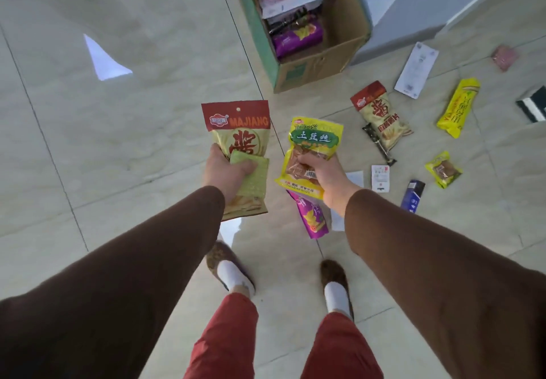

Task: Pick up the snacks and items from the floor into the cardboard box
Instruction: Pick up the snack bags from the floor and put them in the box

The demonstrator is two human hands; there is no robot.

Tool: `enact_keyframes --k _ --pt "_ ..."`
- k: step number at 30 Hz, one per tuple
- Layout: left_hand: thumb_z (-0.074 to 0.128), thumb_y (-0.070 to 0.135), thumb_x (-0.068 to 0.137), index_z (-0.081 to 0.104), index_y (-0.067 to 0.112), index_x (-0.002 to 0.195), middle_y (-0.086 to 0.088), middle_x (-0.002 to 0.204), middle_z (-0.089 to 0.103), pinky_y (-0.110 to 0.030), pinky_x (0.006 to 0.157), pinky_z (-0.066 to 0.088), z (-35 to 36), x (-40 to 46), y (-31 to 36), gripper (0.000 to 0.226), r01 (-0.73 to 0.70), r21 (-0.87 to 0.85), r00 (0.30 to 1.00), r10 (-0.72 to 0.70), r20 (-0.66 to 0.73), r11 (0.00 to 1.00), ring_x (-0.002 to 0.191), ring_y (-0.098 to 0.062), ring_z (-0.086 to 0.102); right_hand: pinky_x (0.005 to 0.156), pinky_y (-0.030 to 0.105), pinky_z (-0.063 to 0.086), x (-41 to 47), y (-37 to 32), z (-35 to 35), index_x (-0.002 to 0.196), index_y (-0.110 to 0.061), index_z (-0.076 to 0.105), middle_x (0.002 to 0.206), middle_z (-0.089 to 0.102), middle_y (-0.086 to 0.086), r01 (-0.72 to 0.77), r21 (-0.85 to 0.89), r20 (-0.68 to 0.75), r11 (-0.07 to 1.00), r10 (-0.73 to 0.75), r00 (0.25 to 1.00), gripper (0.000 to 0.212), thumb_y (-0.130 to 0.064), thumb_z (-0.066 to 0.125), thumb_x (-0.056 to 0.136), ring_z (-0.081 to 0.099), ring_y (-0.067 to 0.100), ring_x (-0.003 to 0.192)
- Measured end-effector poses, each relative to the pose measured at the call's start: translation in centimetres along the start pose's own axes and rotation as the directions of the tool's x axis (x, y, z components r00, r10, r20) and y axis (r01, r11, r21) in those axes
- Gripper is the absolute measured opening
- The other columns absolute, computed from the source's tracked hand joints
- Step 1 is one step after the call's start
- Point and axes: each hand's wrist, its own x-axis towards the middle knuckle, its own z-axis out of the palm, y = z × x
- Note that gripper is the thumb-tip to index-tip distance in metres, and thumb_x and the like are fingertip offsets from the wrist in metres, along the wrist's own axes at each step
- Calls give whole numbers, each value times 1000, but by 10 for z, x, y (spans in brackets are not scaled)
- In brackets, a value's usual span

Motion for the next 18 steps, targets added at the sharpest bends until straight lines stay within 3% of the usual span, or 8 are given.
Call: enact_keyframes --k 4,9,14,16,18 --pt "86 21 68 53 24 111 5 102 71 -48 87 59 -42 39 41 54 -36 56 999 35 23 998 92 -22 71 79 38 63 8 -29 43 110 -20 68 120 76 17 32 43 10 999 -32 999 26 -4 76 90 76 32 101" --pt "85 19 74 52 23 114 6 104 70 -47 90 58 -59 90 103 53 -84 144 995 75 72 986 94 -20 69 71 33 64 37 -67 71 129 -11 65 117 77 13 15 90 -48 996 -11 999 42 -10 78 89 77 30 100" --pt "87 23 69 53 27 114 6 107 72 -51 89 59 -49 149 166 56 -100 198 988 74 133 975 95 -22 72 95 54 61 78 -112 85 128 -22 62 115 77 8 1 163 -134 987 21 991 55 -23 84 77 76 28 104" --pt "86 20 72 52 26 114 6 106 71 -50 89 59 -43 172 193 55 -125 211 984 93 153 970 95 -21 71 93 48 61 92 -134 91 130 -22 56 116 74 7 14 207 -146 978 17 989 53 -16 81 84 74 26 104" --pt "85 19 74 51 24 115 7 106 70 -49 89 59 -36 192 220 53 -156 221 980 122 160 963 95 -21 71 79 36 60 107 -156 95 132 -19 52 113 72 5 19 247 -155 969 20 988 51 -10 77 89 73 22 98"
